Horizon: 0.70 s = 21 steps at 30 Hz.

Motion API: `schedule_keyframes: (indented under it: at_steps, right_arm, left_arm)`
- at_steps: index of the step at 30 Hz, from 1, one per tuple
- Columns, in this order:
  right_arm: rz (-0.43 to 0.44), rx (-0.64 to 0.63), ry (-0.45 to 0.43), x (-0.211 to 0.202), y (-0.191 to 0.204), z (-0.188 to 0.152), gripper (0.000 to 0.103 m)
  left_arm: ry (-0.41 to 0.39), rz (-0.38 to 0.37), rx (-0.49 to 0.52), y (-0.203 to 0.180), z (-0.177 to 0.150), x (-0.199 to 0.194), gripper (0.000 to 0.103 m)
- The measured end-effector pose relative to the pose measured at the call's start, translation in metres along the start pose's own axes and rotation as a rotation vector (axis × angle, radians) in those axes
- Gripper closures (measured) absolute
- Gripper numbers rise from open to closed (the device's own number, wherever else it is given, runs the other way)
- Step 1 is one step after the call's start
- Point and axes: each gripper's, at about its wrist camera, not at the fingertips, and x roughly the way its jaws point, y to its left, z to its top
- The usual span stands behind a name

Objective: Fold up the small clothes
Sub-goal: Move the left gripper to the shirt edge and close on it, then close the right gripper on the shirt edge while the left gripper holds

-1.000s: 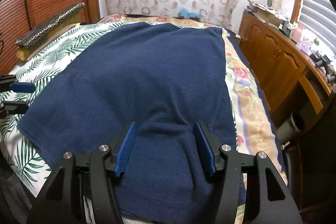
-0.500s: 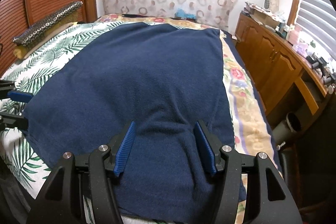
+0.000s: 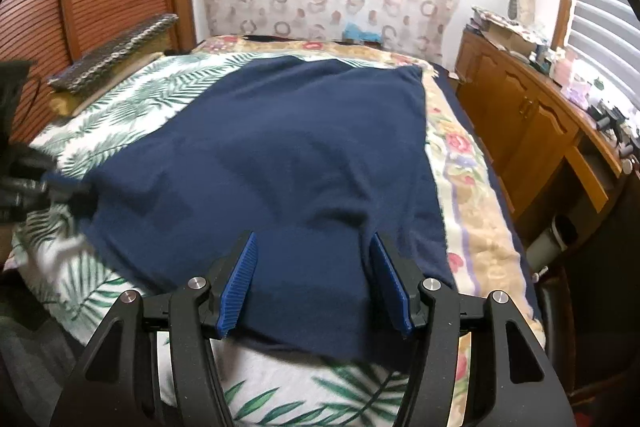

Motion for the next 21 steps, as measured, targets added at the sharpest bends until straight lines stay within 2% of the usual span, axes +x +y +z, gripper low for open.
schedule_keyframes:
  at_steps: [3, 5, 10, 15, 21]
  right_arm:
    - [0.044, -0.016, -0.007, -0.004, 0.011, 0.002, 0.043]
    - [0.064, -0.041, -0.011, -0.007, 0.020, 0.003, 0.038]
    - [0.100, -0.078, -0.010, -0.008, 0.035, 0.004, 0.035]
    - [0.083, -0.120, 0.023, 0.000, 0.043, -0.002, 0.034]
    - [0.008, -0.126, 0.061, 0.013, 0.032, -0.011, 0.034]
  left_arm:
    - [-0.035, 0.008, 0.026, -0.004, 0.020, -0.005, 0.101]
    - [-0.047, 0.016, 0.035, -0.002, 0.031, -0.004, 0.101]
    - [-0.062, 0.027, 0.029, 0.006, 0.049, 0.003, 0.101]
    - [-0.071, 0.031, 0.003, 0.015, 0.050, 0.005, 0.101]
    - [-0.069, 0.044, -0.004, 0.016, 0.045, 0.007, 0.101]
